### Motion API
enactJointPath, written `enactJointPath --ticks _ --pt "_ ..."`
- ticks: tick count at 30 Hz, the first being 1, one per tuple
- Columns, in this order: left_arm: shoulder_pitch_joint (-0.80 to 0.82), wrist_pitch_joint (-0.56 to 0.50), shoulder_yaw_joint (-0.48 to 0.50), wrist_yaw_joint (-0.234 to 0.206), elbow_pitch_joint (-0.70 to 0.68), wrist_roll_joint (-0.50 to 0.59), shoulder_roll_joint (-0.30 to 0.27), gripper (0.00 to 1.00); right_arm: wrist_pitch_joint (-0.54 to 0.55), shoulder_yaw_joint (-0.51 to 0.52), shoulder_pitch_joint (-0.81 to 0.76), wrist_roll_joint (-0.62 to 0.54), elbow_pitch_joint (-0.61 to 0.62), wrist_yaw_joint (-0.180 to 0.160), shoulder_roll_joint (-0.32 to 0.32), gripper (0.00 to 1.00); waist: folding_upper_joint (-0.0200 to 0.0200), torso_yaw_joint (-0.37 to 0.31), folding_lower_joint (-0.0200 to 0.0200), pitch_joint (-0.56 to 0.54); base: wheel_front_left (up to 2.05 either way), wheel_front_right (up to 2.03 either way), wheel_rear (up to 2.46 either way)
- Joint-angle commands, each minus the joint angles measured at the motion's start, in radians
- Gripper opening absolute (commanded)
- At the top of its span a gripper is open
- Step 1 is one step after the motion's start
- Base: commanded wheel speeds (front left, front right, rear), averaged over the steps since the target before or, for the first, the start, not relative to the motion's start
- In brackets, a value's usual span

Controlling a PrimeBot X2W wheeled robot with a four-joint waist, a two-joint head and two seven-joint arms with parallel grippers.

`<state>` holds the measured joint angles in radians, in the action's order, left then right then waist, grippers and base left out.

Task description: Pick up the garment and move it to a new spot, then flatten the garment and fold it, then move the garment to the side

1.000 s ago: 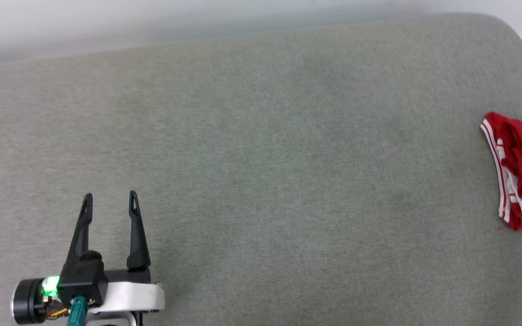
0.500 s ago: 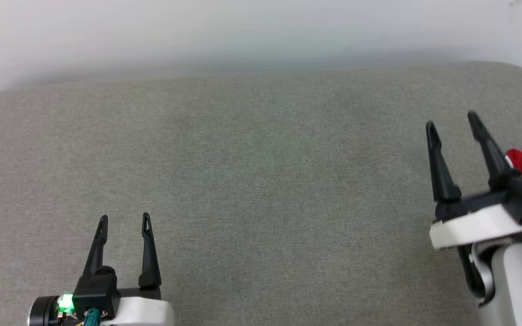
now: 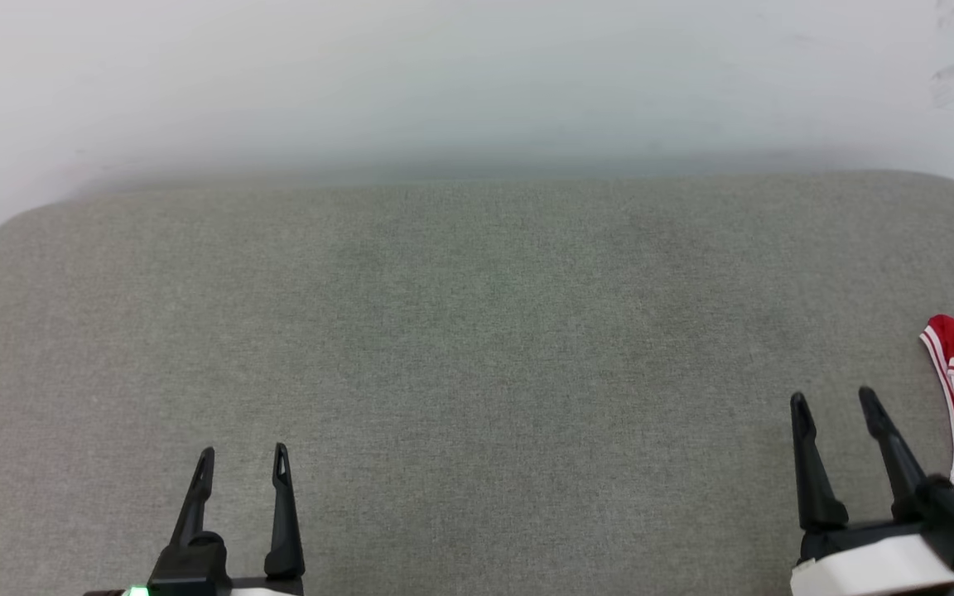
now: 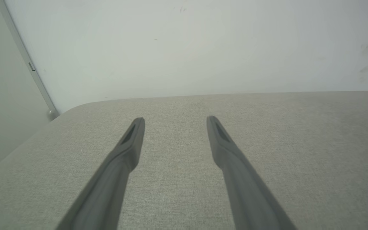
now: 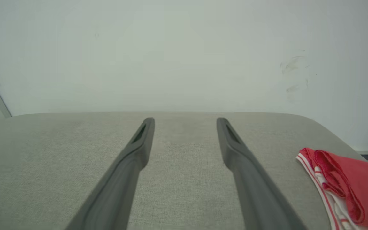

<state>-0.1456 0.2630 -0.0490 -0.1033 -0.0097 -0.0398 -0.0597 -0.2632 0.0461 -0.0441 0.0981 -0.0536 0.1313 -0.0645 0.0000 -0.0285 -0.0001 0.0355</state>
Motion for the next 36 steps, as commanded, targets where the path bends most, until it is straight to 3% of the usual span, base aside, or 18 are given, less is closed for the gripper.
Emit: enactJointPath --ticks 1,23,24,27,36 --pt "-0.015 0.002 -0.002 0.007 0.001 -0.004 0.001 1.00 -0.001 0.002 -0.026 0.009 0.012 -0.001 0.007 1.00 0.0000 0.001 0.0001 -0.007 0.00 0.00 0.00" --pt "-0.031 0.002 0.011 0.034 0.013 -0.002 0.007 1.00 -0.002 -0.014 -0.094 0.038 0.021 -0.001 0.016 1.00 0.0000 0.007 0.0001 -0.023 0.00 0.00 0.00" --pt "-0.034 0.000 0.009 0.038 0.016 -0.007 0.006 0.00 0.000 -0.014 -0.085 0.035 0.019 0.000 0.012 0.00 0.0000 0.007 0.0001 -0.023 0.00 0.00 0.00" --pt "-0.035 -0.005 0.006 0.039 0.044 -0.010 0.007 0.00 0.001 -0.016 -0.088 0.037 -0.007 0.000 0.012 0.00 0.0000 0.007 0.0001 -0.023 0.00 0.00 0.00" --pt "-0.004 -0.039 0.012 0.060 0.062 -0.214 -0.002 0.00 0.036 -0.019 -0.060 0.231 -0.025 0.000 0.002 0.00 0.0000 0.008 0.0001 -0.024 0.00 0.00 0.00"
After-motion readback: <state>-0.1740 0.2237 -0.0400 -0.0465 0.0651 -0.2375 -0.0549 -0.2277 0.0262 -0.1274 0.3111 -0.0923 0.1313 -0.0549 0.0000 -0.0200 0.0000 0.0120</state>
